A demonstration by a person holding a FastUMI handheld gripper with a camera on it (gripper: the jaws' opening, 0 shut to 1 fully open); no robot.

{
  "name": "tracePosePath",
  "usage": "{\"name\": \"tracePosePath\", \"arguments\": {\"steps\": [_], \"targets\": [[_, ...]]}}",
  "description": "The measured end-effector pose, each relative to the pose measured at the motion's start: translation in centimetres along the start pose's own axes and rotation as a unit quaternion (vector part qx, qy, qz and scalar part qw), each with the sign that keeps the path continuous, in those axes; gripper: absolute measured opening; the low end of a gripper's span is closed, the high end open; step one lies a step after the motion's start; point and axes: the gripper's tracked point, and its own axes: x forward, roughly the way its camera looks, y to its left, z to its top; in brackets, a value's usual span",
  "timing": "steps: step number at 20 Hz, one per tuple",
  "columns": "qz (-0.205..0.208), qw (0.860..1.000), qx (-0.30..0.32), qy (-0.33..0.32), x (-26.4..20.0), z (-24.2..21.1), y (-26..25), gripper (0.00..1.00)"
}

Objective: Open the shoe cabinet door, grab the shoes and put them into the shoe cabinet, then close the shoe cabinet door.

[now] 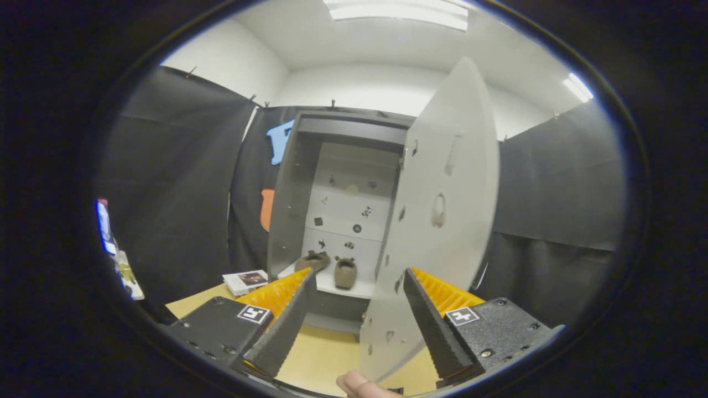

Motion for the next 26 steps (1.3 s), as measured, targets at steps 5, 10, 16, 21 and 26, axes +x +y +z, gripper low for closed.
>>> {"name": "tracePosePath", "arguments": {"steps": [5, 10, 16, 21, 26], "targets": [[-0.033, 0.999, 0.011, -0.024, -3.4, 0.9, -7.5, 1.0], [-0.071, 0.997, -0.009, -0.028, -4.1, -0.7, -13.8, 1.0], [-0.102, 0.995, -0.015, 0.01, -0.7, -5.1, -18.7, 1.0], [-0.091, 0.995, 0.033, 0.025, 3.8, -7.5, -18.6, 1.0], [-0.046, 0.996, 0.068, 0.033, 4.8, -8.6, -15.0, 1.0]]}}
